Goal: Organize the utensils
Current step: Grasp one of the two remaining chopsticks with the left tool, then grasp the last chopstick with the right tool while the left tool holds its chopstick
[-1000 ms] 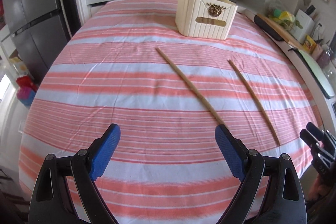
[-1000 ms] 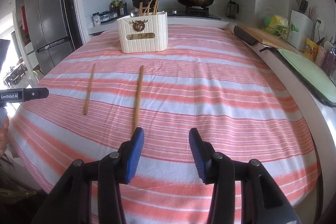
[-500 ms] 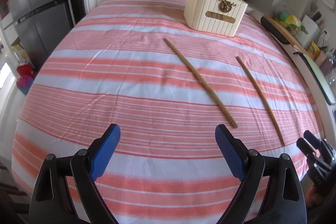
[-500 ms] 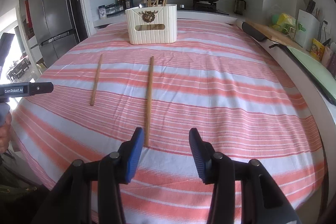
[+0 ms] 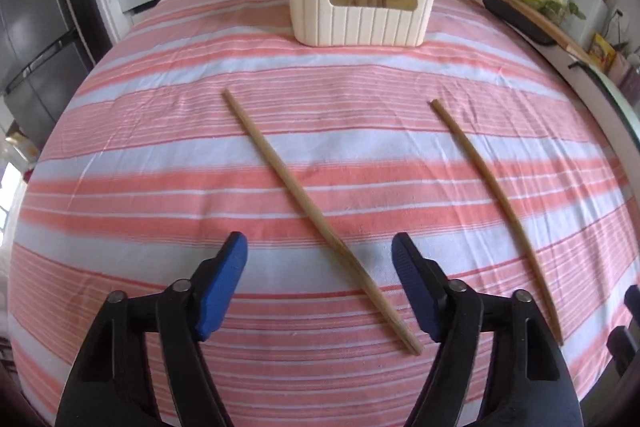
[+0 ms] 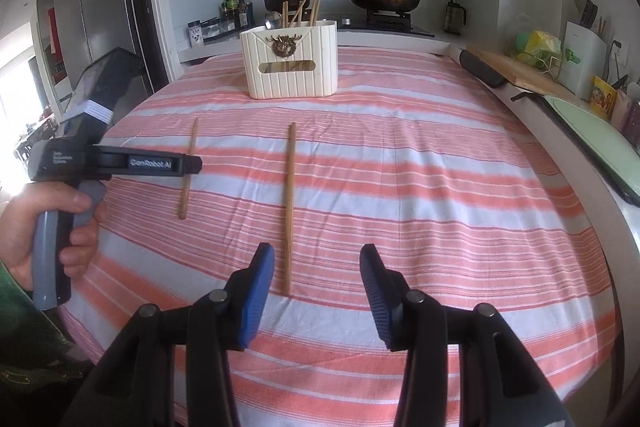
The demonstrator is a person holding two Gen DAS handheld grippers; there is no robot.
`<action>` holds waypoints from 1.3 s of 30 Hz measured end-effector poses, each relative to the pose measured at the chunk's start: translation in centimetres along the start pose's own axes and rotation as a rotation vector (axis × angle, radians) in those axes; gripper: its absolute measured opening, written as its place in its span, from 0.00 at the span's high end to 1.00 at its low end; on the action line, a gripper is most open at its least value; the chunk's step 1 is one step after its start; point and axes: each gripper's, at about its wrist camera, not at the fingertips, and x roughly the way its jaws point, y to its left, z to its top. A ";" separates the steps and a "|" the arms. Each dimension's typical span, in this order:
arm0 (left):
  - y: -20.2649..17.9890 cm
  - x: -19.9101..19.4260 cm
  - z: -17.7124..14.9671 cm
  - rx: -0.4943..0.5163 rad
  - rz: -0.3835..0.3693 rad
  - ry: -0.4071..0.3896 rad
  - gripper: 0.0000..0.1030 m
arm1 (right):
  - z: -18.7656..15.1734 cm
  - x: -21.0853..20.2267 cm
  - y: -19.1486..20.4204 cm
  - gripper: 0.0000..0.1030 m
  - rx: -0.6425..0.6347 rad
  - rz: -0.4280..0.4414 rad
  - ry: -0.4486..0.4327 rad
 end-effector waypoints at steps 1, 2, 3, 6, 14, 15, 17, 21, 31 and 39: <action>-0.1 0.2 -0.3 0.004 -0.009 0.002 0.50 | -0.1 -0.2 -0.2 0.56 0.000 -0.006 -0.001; -0.3 -0.1 -0.6 0.016 0.000 -0.026 0.61 | -0.2 -0.3 -0.4 0.56 0.001 -0.013 0.001; -0.5 -0.2 -0.9 0.035 -0.006 -0.030 0.81 | -0.3 -0.3 -0.6 0.56 0.005 -0.020 0.004; -0.4 -0.9 -1.7 0.063 -0.033 -0.034 0.88 | -0.6 0.0 -1.2 0.56 0.024 -0.023 0.023; 2.1 -4.0 -5.9 0.087 -0.093 0.005 0.91 | -0.3 1.0 -1.0 0.56 0.037 -0.021 0.068; 2.4 -4.4 -6.5 0.084 -0.095 0.009 0.91 | -0.2 1.2 -0.8 0.56 0.035 -0.016 0.077; 3.0 -5.1 -7.3 0.075 -0.095 0.014 0.91 | -0.2 1.6 -0.5 0.56 0.032 -0.009 0.097; 3.5 -5.9 -8.1 0.059 -0.100 0.016 0.66 | -0.1 2.4 0.4 0.56 0.018 0.009 0.130; 4.6 -5.3 -5.1 0.074 -0.125 0.009 0.26 | 2.1 4.7 2.3 0.38 -0.051 0.005 0.192; 4.4 -1.9 -2.7 0.119 -0.087 0.059 0.26 | 3.7 9.8 3.9 0.44 -0.185 0.001 0.298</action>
